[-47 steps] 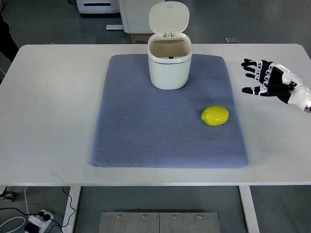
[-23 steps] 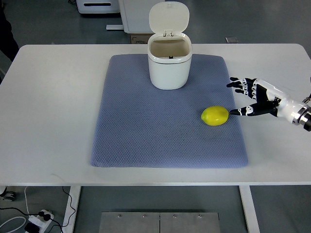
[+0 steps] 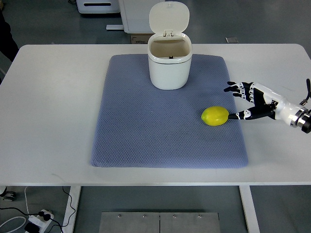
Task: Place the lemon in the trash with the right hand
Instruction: 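Lower the right hand around the lemon and close its fingers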
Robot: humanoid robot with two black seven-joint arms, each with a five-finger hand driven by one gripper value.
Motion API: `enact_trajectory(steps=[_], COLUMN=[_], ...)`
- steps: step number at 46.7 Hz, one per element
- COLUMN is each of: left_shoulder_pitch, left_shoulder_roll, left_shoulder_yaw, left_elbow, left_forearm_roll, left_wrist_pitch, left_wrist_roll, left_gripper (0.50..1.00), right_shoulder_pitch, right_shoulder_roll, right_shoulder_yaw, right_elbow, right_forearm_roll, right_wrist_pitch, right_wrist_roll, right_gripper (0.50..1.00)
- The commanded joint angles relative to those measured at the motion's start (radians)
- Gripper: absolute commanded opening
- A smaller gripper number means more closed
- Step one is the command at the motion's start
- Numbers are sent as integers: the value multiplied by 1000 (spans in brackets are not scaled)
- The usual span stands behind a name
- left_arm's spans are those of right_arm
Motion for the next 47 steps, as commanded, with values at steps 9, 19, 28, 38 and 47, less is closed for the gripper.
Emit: enact_trajectory(steps=[9,19,28,38,47], left_shoulder_pitch=[-2,0,-2,0,0], left_shoulder_roll=[0,0,0,0,0], left_shoulder_yaw=[0,0,0,0,0], left_elbow=[0,0,0,0,0], left_forearm_roll=[0,0,0,0,0], left_wrist_pitch=[0,0,0,0,0], left_wrist_roll=[0,0,0,0,0], left_gripper=[1000,1000,1000,1000,1000], right_shoulder_pitch=[4,4,21,39,41], right_shoulder_roll=[17,41,60,89,104], right_shoulder_yaw=[-14,-34,-71,-114,-123], right_elbow=[-10,-21,-24,-33,-36], right_forearm_roll=[-1,-4,-8,-8,-8], right_wrist_pitch=[-9,-15,-52,-87,-95], right_wrist_roll=[44,1,-2,-2,-3], right_gripper=[1000,1000,1000,1000,1000])
